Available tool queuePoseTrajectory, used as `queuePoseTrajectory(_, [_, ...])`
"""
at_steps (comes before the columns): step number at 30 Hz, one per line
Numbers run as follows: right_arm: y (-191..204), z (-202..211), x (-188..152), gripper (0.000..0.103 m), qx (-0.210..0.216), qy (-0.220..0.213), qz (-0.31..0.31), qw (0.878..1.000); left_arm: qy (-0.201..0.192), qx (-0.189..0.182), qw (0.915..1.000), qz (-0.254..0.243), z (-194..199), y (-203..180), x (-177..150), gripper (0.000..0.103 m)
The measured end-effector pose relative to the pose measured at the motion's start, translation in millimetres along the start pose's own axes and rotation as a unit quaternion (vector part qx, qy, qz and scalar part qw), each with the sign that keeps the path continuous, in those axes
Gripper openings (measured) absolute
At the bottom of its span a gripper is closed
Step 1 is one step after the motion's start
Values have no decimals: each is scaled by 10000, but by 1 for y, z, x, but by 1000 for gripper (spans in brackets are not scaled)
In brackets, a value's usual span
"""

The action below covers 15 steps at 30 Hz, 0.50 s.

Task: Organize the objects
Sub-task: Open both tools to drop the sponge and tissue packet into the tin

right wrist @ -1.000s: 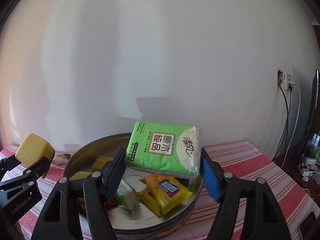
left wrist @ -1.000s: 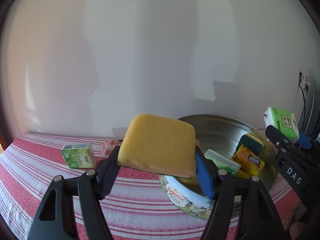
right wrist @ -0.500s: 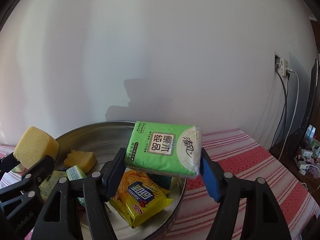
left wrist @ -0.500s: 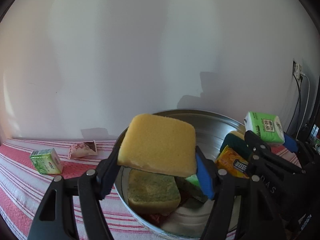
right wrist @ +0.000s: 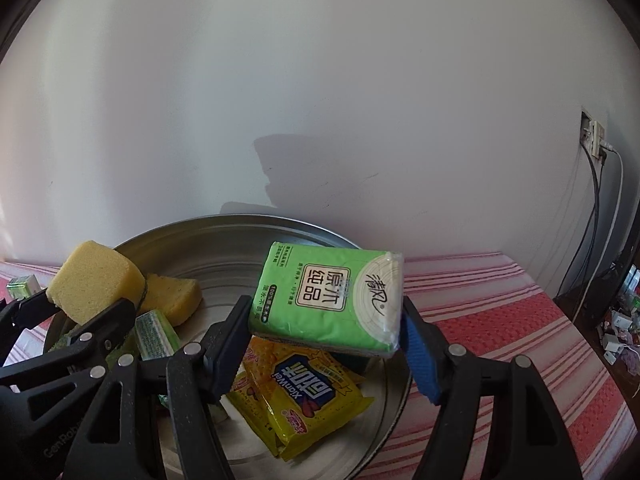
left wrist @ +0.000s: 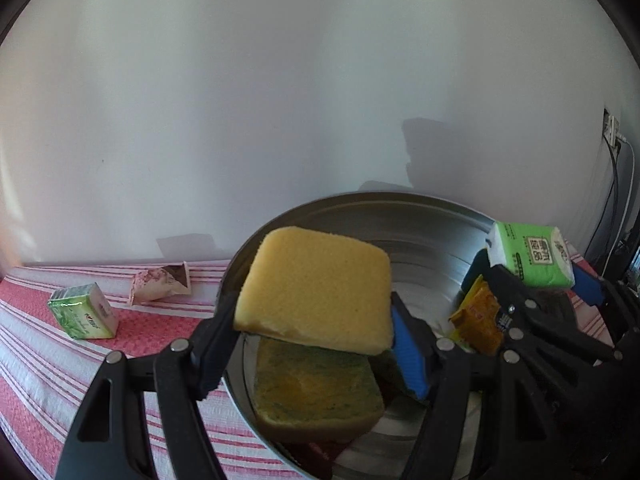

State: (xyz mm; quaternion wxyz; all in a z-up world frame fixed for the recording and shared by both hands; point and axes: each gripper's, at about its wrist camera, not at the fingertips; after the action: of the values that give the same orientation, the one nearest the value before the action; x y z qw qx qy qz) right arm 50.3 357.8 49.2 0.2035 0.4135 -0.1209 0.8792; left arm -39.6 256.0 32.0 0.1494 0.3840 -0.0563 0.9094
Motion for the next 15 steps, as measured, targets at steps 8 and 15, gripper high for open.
queuePoseTrajectory(8, [-18,-12,2,87,532,95,-323,9980,-579,290,9979,81,28,8,-2,103])
queuePoseTrajectory(15, [-12,-30,3,93,505,39,-286,9983,-604,563,9966,50,35,13,-14,103])
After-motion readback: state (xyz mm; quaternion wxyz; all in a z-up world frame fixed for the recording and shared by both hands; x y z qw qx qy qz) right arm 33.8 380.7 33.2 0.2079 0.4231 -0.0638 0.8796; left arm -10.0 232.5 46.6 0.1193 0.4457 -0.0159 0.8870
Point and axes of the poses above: each gripper's, at about its wrist camera, not at the fingertips, and z roughly against the way its jaws point, y to its left, x to its top, and after that the axes turned 11 degrees about y, right-handed
